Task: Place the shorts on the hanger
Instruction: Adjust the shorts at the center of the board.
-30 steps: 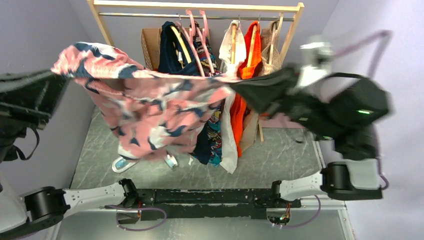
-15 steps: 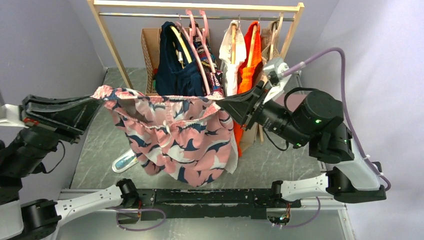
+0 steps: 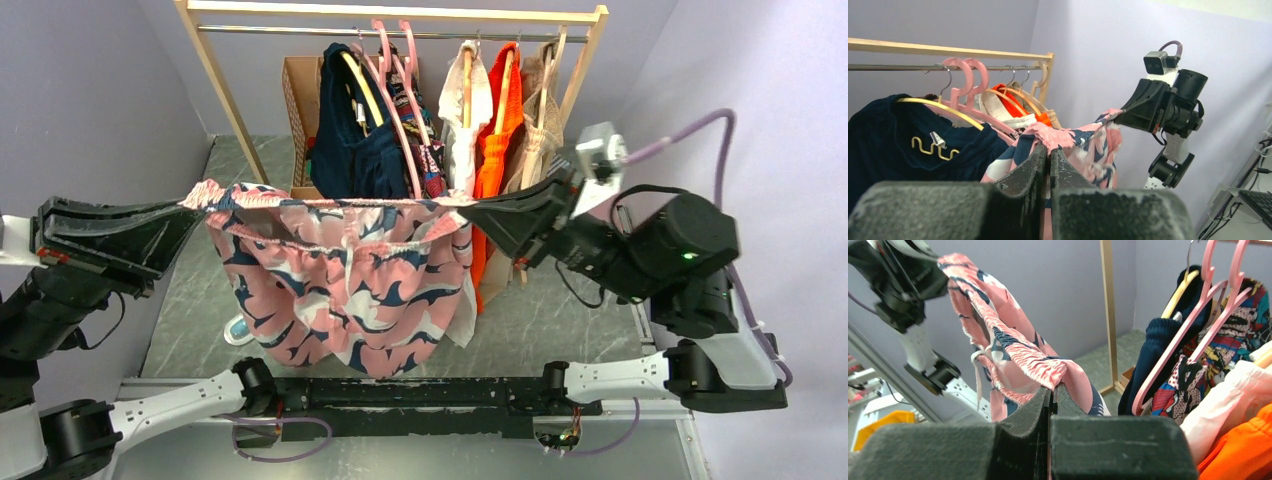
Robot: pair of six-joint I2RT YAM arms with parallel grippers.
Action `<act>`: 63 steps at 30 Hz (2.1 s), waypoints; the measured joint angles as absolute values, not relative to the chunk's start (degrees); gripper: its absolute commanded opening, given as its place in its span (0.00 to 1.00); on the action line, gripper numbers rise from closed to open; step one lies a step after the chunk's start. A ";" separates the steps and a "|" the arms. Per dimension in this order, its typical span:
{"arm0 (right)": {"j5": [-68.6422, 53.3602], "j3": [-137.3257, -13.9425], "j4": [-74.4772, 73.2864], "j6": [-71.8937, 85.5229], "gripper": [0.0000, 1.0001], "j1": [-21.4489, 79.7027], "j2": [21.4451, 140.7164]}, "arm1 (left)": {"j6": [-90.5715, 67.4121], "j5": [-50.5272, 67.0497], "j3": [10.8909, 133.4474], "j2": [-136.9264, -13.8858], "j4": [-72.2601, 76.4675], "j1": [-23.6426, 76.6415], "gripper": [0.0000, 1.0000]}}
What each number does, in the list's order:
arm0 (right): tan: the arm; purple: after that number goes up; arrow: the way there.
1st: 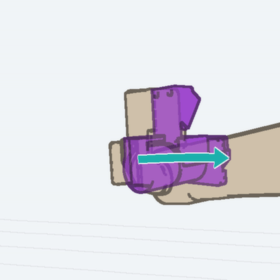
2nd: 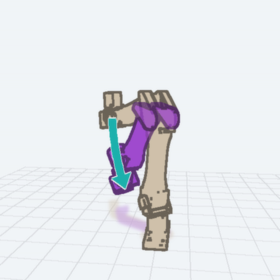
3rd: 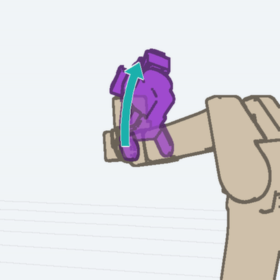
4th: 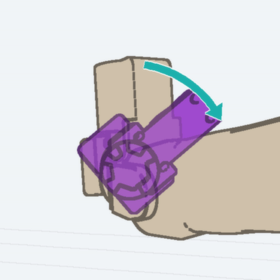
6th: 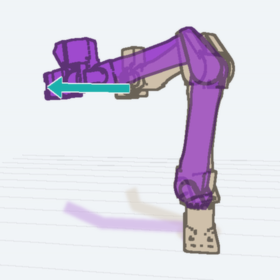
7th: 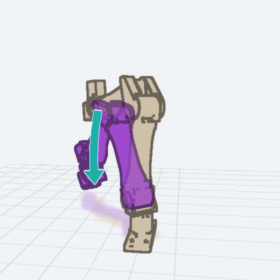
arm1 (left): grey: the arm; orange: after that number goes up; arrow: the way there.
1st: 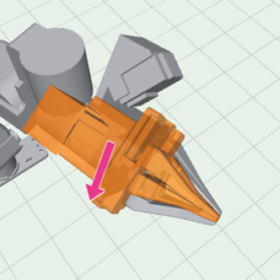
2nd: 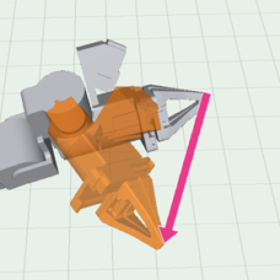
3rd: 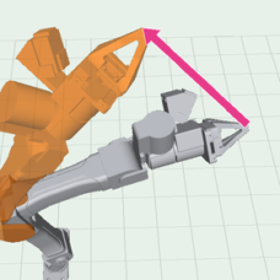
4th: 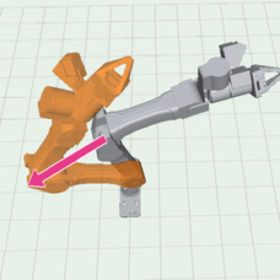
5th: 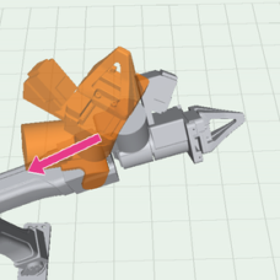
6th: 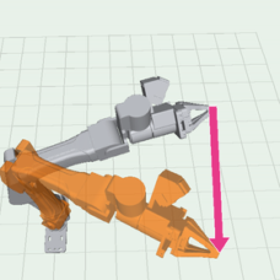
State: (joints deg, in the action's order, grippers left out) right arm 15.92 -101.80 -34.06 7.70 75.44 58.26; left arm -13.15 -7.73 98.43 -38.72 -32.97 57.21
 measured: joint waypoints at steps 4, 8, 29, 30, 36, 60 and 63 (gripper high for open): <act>16.69 -100.49 -32.38 8.40 0.00 75.46 55.11 | -13.19 -6.46 93.56 -35.03 -30.55 57.21 0.07; 21.89 -94.43 -33.08 11.53 0.00 75.44 52.95 | -14.44 -8.16 85.84 -31.86 -30.92 57.21 0.07; 44.36 -64.07 -43.53 33.43 0.00 75.33 54.87 | -38.74 -32.34 57.52 -41.32 -46.85 57.21 0.07; 44.12 -62.50 -43.46 34.15 0.00 75.33 54.68 | -40.62 -32.38 55.94 -42.04 -47.20 57.21 0.07; 41.10 -52.77 -42.44 39.55 0.00 75.31 53.28 | -49.25 -31.27 46.59 -42.15 -47.33 57.21 0.07; 31.42 -42.09 -35.35 47.42 0.44 75.31 49.12 | -59.16 -27.55 37.85 -40.42 -44.93 57.21 0.32; 30.46 -42.59 -35.24 46.22 0.46 75.31 48.88 | -58.98 -27.55 38.33 -40.34 -45.45 57.21 0.58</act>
State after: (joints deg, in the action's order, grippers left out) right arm 30.46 -42.59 -35.24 46.22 75.31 48.88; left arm -58.98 -27.55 38.33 -40.34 -45.45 57.21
